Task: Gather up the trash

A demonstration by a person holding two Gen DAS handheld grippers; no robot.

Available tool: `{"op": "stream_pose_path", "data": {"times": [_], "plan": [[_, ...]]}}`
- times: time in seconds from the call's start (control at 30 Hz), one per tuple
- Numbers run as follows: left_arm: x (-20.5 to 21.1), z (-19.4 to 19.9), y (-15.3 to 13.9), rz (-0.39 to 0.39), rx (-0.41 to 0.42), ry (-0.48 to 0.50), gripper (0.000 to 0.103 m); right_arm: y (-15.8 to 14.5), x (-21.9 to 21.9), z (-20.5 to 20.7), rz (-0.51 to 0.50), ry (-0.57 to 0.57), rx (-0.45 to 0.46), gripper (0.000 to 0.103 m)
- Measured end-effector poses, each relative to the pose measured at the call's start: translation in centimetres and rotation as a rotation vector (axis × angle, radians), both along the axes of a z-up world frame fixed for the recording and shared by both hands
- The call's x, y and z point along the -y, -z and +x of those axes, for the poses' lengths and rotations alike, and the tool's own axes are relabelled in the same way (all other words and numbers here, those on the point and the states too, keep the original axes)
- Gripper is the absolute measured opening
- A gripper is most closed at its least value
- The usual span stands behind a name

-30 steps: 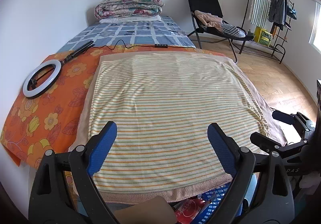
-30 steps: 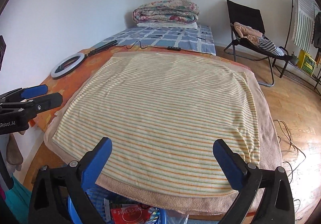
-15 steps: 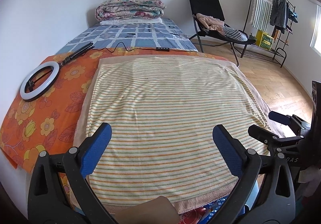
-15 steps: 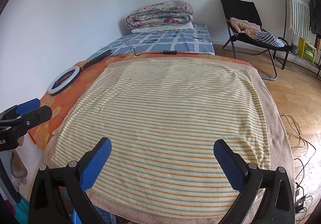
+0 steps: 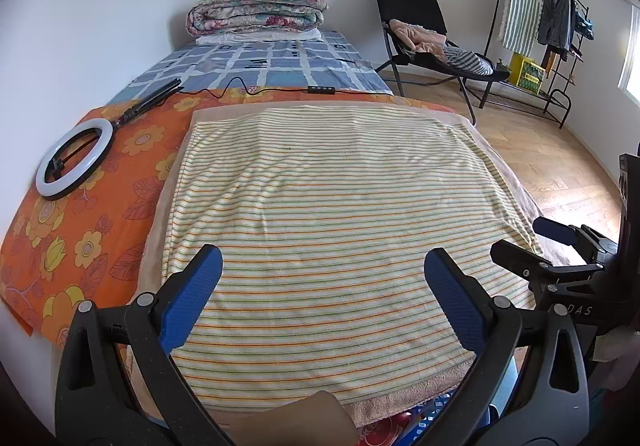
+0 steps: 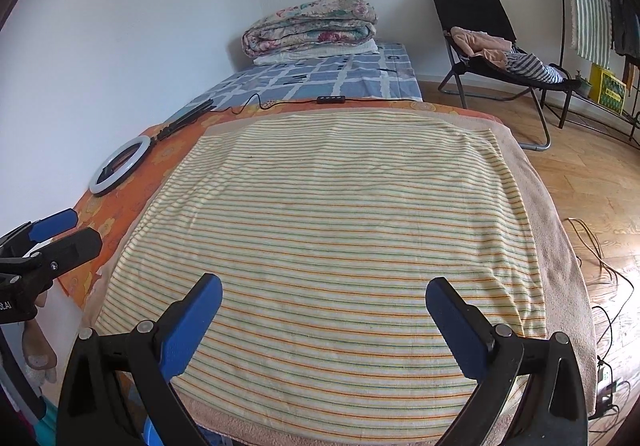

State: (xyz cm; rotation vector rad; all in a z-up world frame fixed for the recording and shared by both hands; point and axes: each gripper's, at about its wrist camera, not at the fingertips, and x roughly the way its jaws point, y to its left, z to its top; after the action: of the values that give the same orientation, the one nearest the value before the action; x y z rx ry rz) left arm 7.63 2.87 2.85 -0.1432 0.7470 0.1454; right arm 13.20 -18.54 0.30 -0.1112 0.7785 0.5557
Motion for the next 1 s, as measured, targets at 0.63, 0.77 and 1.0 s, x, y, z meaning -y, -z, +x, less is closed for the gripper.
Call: {"op": "stream_pose_path", "data": {"times": [0.63,0.77,1.0], "plan": [[-0.1,-0.1,0.5,0.003,-0.01,0.004,0.103,-0.08,0.54,0.31,0.012,0.032,0.017,0.103],[-0.1,-0.11,0.67,0.004,-0.011,0.005,0.103,-0.01,0.6,0.33,0.015,0.034,0.014,0.103],[-0.03,-0.1,0.72,0.006,-0.013,0.005,0.103,-0.03,0.88,0.31,0.021,0.038,0.012,0.103]]}}
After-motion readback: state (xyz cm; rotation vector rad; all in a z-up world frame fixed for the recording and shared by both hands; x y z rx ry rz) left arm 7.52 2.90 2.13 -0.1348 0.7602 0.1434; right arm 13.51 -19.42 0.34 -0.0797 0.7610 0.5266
